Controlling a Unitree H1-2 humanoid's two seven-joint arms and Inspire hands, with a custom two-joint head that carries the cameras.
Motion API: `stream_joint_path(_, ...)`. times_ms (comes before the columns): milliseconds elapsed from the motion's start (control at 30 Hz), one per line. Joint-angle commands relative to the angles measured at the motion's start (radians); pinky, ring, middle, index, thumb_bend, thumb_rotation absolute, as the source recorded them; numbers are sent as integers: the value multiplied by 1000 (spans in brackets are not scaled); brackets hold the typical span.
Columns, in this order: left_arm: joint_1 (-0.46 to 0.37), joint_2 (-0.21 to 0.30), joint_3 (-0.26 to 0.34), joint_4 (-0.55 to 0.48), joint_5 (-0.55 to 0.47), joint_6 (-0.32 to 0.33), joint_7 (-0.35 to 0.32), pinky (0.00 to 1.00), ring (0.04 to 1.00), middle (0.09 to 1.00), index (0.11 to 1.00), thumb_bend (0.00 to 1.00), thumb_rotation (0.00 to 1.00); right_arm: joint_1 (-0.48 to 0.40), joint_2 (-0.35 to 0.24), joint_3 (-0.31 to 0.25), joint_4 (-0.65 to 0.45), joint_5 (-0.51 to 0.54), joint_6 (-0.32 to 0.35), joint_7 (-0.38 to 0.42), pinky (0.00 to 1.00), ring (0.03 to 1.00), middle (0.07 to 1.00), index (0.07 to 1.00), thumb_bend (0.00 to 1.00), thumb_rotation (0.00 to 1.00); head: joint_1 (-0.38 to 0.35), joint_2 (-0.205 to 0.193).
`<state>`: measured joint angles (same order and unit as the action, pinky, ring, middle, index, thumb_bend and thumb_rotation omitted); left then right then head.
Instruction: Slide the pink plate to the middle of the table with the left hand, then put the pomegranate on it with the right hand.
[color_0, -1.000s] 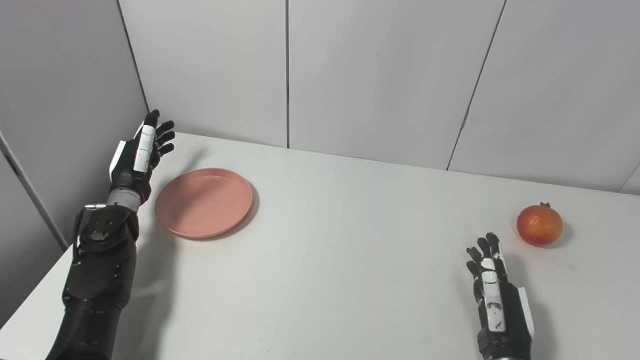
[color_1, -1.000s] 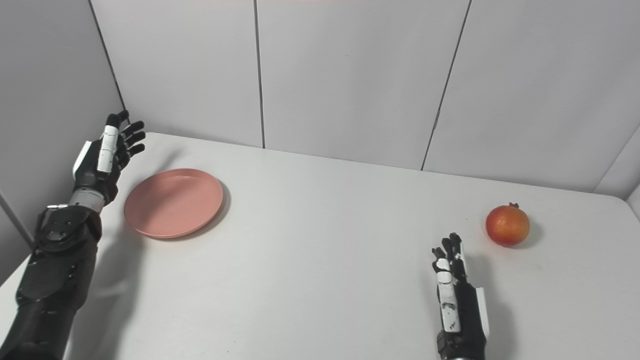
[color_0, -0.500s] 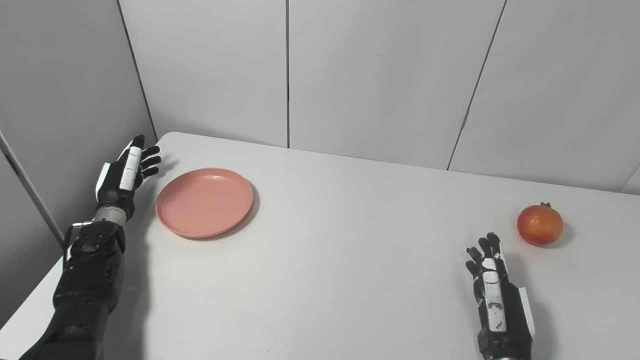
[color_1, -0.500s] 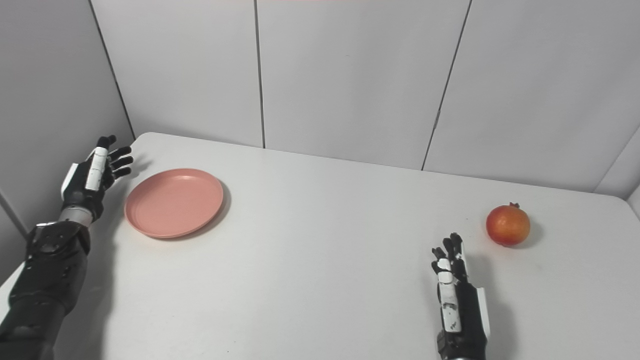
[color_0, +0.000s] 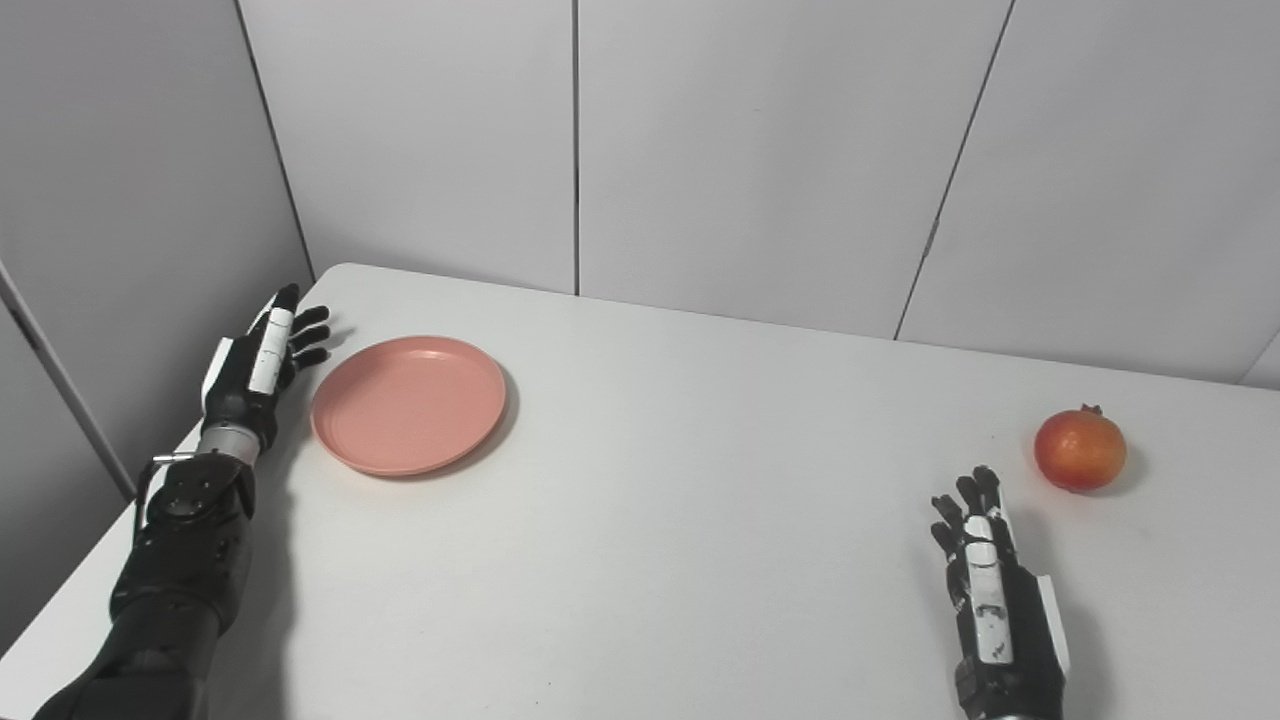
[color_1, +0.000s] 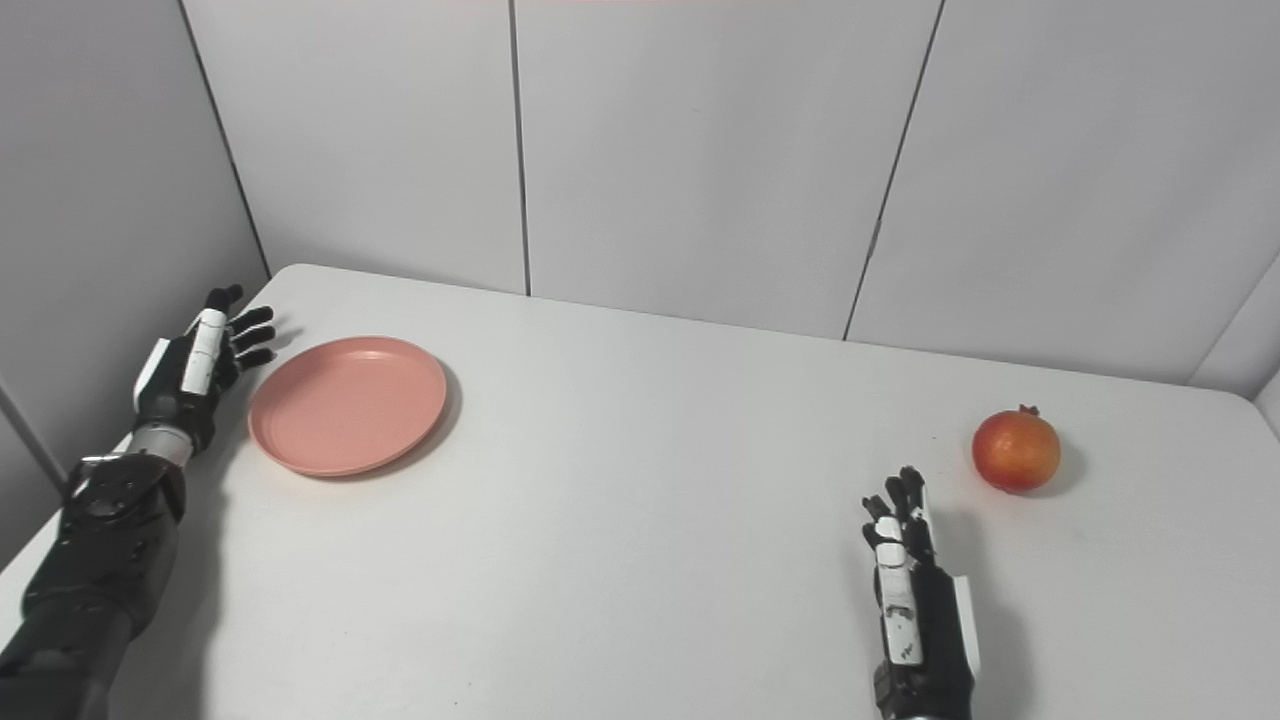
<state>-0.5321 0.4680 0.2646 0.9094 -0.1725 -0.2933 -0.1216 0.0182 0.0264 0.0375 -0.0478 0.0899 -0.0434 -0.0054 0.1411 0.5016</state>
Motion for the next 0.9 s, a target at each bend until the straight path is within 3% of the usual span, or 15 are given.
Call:
stream_joint_path(0, -27, 1, -3, -47, -7, -4, 4, 851, 879, 875, 946, 1000, 948, 37, -2, -1, 38, 6, 14, 17, 969, 952, 986, 1000, 705, 890, -1, 2)
stream_joint_path(133, -22, -6, -12, -22, -10, -30, -30, 910, 909, 905, 943, 1000, 963, 39, 0, 2, 31, 5, 19, 16, 965, 944, 982, 1000, 705, 892, -5, 6)
stream_joint_path(333, -17, -19, -27, -15, -7, -21, -38, 910, 907, 904, 965, 1000, 961, 40, 2, 3, 22, 7, 31, 15, 968, 940, 981, 1000, 702, 888, -8, 8)
stream_joint_path(500, -8, -31, -34, -34, -18, -18, -58, 900, 898, 907, 982, 1000, 943, 38, 3, 5, 22, 8, 33, 17, 973, 943, 983, 1000, 703, 887, -10, 9)
stream_joint_path(867, 32, -62, -35, -141, -23, 43, -28, 873, 881, 875, 956, 1000, 923, 40, 5, 8, 9, 7, 49, 17, 966, 938, 981, 1000, 688, 894, -16, 16)
